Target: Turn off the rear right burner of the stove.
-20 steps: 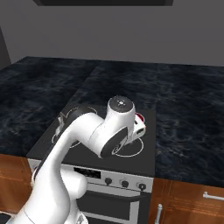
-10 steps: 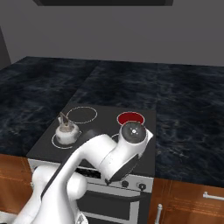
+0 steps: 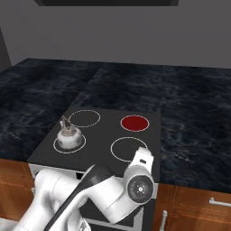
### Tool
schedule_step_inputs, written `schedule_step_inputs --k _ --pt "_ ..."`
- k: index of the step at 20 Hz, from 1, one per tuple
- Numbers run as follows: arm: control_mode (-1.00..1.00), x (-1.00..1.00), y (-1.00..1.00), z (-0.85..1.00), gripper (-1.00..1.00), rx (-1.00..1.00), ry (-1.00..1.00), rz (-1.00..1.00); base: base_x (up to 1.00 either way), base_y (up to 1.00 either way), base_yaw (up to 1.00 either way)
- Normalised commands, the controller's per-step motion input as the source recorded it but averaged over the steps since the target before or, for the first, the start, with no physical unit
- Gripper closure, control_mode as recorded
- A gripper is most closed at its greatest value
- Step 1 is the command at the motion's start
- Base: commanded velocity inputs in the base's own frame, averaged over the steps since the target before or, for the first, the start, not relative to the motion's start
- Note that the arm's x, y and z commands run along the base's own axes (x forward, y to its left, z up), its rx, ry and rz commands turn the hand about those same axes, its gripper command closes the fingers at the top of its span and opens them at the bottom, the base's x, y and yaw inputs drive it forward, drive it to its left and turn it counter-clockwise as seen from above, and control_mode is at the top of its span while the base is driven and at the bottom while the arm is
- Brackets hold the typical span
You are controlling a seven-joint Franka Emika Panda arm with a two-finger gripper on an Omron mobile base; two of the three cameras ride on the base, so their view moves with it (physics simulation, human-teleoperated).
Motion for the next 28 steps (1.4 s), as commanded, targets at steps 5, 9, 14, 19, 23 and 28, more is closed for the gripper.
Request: schedule_step_inputs --k 5,9,14,19,23,28 --pt "-1.00 -0.35 0.09 -0.41 -1.00 -0.14 -0.33 0.24 0.00 0.00 0.00" --pt "-1.00 -0.08 0.41 -0.36 -1.00 -0.06 -0.21 0.18 0.00 0.00 0.00" --pt "-1.00 0.01 0.41 -0.25 -1.00 0.00 0.00 0.12 0.00 0.00 0.00" --pt "-1.00 0.00 0.43 -0.45 -1.00 0.02 0.00 0.10 0.00 0.00 0.00" --pt "-1.00 0.00 0.21 -0.46 -1.00 0.05 0.00 0.09 0.00 0.00 0.00" --pt "-1.00 0.00 0.00 -0.27 -1.00 0.03 -0.01 0.04 0.00 0.00 0.00"
